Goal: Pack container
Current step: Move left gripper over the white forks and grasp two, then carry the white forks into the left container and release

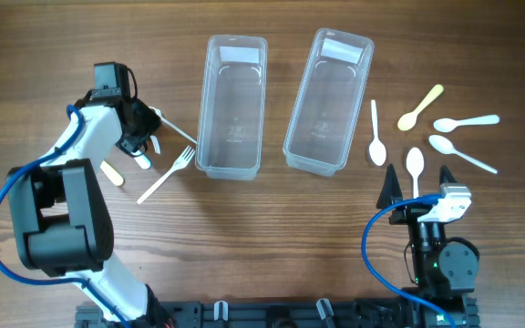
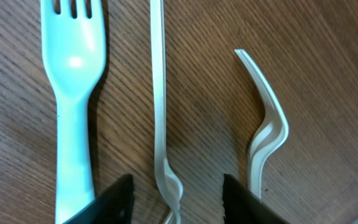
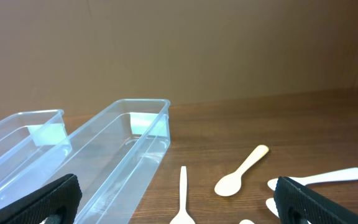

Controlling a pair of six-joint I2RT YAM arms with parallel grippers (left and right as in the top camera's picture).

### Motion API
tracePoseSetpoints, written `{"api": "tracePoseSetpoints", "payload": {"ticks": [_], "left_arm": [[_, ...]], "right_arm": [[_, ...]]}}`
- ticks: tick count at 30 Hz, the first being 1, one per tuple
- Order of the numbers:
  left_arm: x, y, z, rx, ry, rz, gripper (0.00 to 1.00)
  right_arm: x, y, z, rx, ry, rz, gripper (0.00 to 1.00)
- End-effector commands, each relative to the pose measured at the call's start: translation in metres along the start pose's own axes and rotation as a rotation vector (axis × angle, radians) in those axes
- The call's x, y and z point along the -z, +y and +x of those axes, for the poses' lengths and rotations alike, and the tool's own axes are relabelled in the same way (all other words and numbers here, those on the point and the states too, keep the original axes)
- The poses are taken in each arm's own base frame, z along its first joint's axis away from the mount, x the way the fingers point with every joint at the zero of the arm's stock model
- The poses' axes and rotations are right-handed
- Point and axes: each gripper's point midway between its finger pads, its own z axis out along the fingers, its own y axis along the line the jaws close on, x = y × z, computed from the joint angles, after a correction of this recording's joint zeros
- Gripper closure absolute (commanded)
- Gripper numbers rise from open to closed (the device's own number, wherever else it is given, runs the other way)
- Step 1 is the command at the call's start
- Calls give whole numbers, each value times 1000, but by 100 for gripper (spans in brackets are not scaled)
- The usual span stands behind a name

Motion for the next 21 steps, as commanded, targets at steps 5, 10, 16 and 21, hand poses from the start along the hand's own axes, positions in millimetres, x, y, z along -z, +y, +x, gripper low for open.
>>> {"api": "tracePoseSetpoints", "payload": {"ticks": [5, 10, 16, 21], "left_arm": [[-25, 9, 7, -14, 34, -48, 60], [-24, 8, 8, -13, 38, -44, 94], [22, -5, -13, -3, -48, 34, 92], [121, -31, -41, 1, -236, 226, 96]], "right_arm": [[0, 2, -2, 4, -8, -14, 0], [0, 2, -2, 3, -8, -14, 0], [0, 2, -2, 3, -8, -14, 0], [0, 2, -2, 4, -8, -14, 0]]}}
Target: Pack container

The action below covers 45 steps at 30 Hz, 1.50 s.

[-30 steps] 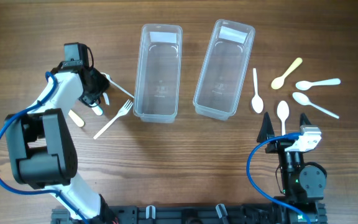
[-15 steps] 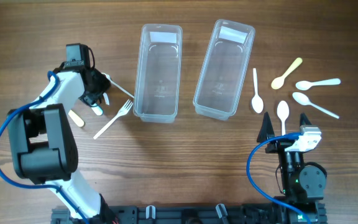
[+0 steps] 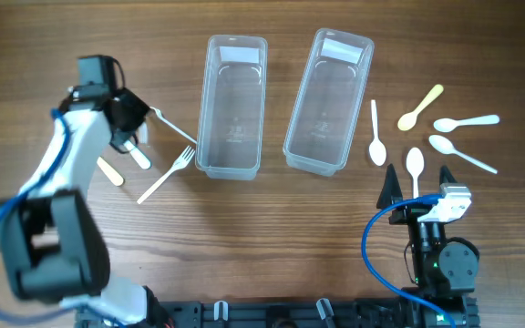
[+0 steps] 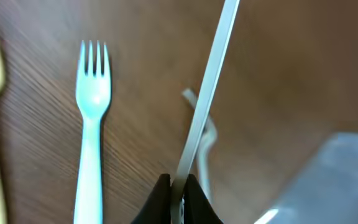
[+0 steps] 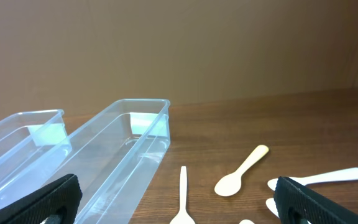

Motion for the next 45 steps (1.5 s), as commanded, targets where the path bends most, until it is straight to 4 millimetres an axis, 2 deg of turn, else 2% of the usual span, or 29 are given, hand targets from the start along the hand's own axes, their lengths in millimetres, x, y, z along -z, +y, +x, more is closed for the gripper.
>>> {"api": "tracePoseSetpoints", "payload": {"ticks": [1, 2, 3, 5, 9, 13, 14, 15, 16, 17, 18, 19, 22, 24, 25, 26, 27, 30, 31, 32, 36, 40, 45], "left_arm": [[69, -35, -17, -17, -104, 180, 96], [81, -48, -12, -47, -98, 243, 96], [94, -69, -1, -154, -79, 338, 96], [105, -105, 31, -381, -25, 482, 95], [88, -134, 86, -612, 49, 511, 94], [59, -142, 125, -669, 149, 491, 96], [49, -141, 134, -677, 177, 477, 87], [43, -140, 137, -677, 189, 469, 45], [43, -141, 136, -670, 187, 472, 36], [44, -144, 134, -672, 175, 482, 34], [48, -152, 129, -675, 143, 509, 26], [52, -156, 127, -675, 126, 528, 25], [72, -173, 112, -654, 54, 593, 28], [92, -180, 88, -578, -18, 595, 34], [94, -177, 77, -532, -50, 560, 38], [91, -158, 53, -413, -120, 439, 39], [83, -135, 39, -305, -160, 318, 41], [65, -84, 18, -195, -215, 79, 40], [59, -75, 14, -187, -215, 46, 40], [43, -65, 12, -175, -196, 5, 41], [-10, -41, 15, -121, -127, -84, 41], [-62, -30, 31, -111, -36, -99, 42], [-90, -15, 46, -119, 14, -153, 45]], "right_arm": [[0, 2, -2, 3, -8, -14, 0], [0, 2, -2, 3, -8, -14, 0], [0, 2, -2, 3, -8, -14, 0], [0, 2, -2, 4, -8, -14, 0], [0, 2, -2, 3, -8, -14, 0], [0, 2, -2, 3, -8, -14, 0], [0, 2, -2, 3, -8, -14, 0], [0, 2, -2, 4, -8, -14, 0], [0, 2, -2, 3, -8, -14, 0], [0, 2, -2, 3, -8, -14, 0], [0, 2, -2, 3, -8, -14, 0], [0, 2, -2, 3, -8, -14, 0], [0, 2, -2, 4, -8, -14, 0], [0, 2, -2, 3, -8, -14, 0], [0, 2, -2, 4, -8, -14, 0], [0, 2, -2, 3, -8, -14, 0], [0, 2, -2, 3, -8, -14, 0], [0, 2, -2, 3, -8, -14, 0], [0, 2, -2, 4, -8, -15, 0], [0, 2, -2, 4, -8, -14, 0], [0, 2, -2, 3, -8, -14, 0], [0, 2, -2, 3, -8, -14, 0], [0, 2, -2, 3, -8, -14, 0]]}}
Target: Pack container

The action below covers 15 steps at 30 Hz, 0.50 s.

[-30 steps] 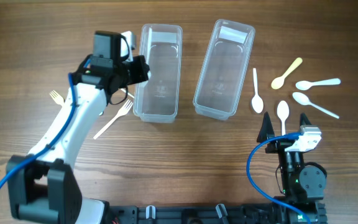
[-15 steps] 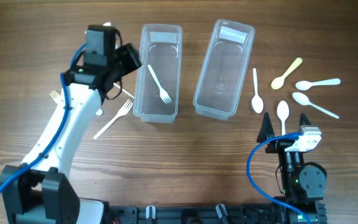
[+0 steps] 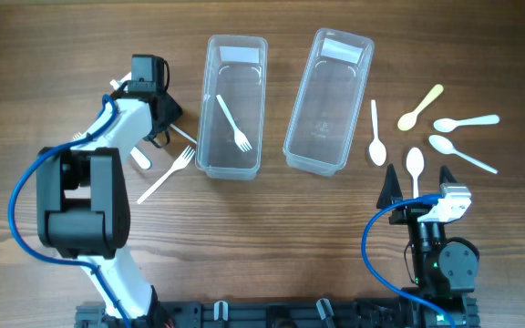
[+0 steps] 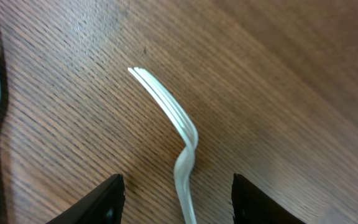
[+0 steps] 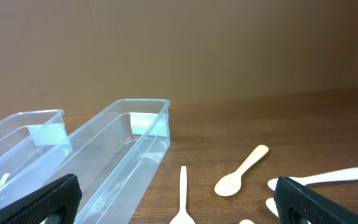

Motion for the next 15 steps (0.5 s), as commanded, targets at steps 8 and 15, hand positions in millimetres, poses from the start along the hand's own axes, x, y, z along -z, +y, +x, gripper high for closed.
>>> {"api": "tracePoseSetpoints", "payload": {"ticks": [8, 15], "left_arm": [[-16, 17, 21, -8, 88, -71, 74], [45, 18, -65, 119, -99, 37, 96]], "right_arm": [[0, 2, -2, 3, -8, -14, 0], [0, 2, -2, 3, -8, -14, 0]]}}
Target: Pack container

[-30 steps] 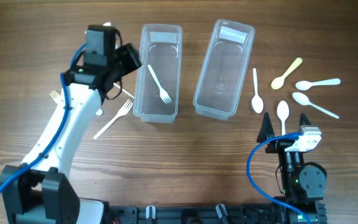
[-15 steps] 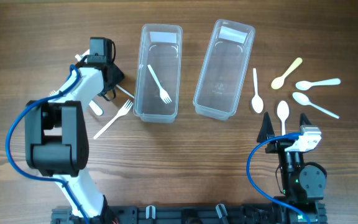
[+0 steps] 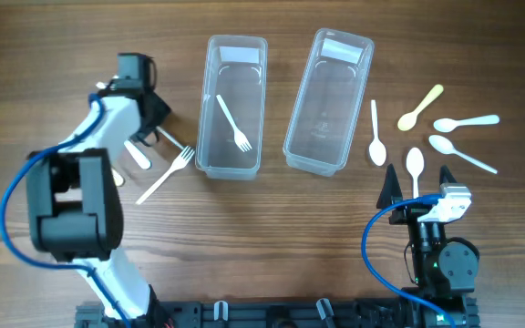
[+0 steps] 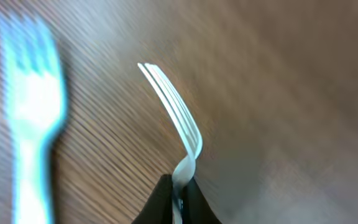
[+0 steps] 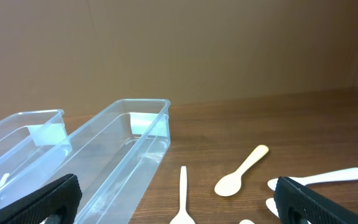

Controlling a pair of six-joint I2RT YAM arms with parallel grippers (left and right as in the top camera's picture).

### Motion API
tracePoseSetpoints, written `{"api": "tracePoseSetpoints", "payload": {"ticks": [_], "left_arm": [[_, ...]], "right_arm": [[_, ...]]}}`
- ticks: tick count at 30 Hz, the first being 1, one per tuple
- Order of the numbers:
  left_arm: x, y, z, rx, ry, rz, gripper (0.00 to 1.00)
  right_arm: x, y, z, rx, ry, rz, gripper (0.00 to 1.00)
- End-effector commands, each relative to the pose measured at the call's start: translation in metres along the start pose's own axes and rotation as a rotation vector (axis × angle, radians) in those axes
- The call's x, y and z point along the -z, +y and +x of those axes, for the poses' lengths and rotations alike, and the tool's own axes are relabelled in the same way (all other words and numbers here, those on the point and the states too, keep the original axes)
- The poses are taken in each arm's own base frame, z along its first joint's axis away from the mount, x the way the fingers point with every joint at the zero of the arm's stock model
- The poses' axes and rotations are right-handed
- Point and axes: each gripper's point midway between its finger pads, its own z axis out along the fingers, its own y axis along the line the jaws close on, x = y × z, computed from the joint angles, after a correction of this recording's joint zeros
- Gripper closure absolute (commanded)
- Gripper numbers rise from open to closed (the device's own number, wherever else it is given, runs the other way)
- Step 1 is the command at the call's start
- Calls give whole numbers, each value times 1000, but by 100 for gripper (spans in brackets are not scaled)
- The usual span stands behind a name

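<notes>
My left gripper [image 4: 179, 200] is shut on the handle of a white plastic fork [image 4: 178, 118], tines pointing away over the wood; from overhead this gripper [image 3: 156, 128] sits just left of the left clear container [image 3: 244, 73]. One white fork [image 3: 231, 122] lies inside that container. The right clear container [image 3: 331, 100] holds nothing. Another fork [image 3: 167, 173] lies on the table below my left gripper. My right gripper [image 3: 415, 196] stands open near the front edge, with nothing between its fingers.
Several spoons lie to the right of the containers: white ones [image 3: 376, 137] [image 3: 415, 164] [image 3: 466, 121] and a tan one [image 3: 420, 107]. A blurred pale fork [image 4: 33, 124] lies left of the held fork. A short white piece [image 3: 138, 153] rests by the left arm.
My left gripper was open around the bent white fork on the table; now it is shut on that fork's handle and sits slightly further left. The right arm has not moved.
My left gripper stood open over a fork among others at the table's left. Then it was shut on that fork, held up. Later that fork lay in the left container and the gripper was open over a second fork, which it now grips.
</notes>
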Motion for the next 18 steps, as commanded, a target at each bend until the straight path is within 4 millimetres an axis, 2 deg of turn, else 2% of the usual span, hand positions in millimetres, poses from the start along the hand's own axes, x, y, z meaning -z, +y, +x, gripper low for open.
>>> {"api": "tracePoseSetpoints", "payload": {"ticks": [1, 2, 4, 6, 8, 10, 12, 15, 18], "left_arm": [[42, -3, -52, 74, -116, 77, 96], [48, -2, -56, 82, -125, 87, 96], [77, -14, -75, 81, -192, 149, 96], [123, -39, -93, 27, -264, 267, 96], [166, -69, -91, -112, -298, 415, 96], [198, -101, -72, -337, -312, 567, 96], [212, -126, -40, -592, -302, 665, 96], [208, -140, 13, -925, -260, 676, 96], [196, -149, 53, -1094, -195, 678, 96]], "right_arm": [[0, 2, -2, 3, -8, -14, 0], [0, 2, -2, 4, -8, -14, 0], [0, 2, -2, 3, -8, -14, 0], [0, 2, -2, 4, -8, -14, 0], [0, 2, -2, 3, -8, -14, 0], [0, 2, -2, 3, -8, -14, 0], [0, 2, -2, 3, -8, -14, 0], [0, 2, -2, 3, -8, -14, 0], [0, 2, -2, 3, -8, -14, 0]]}}
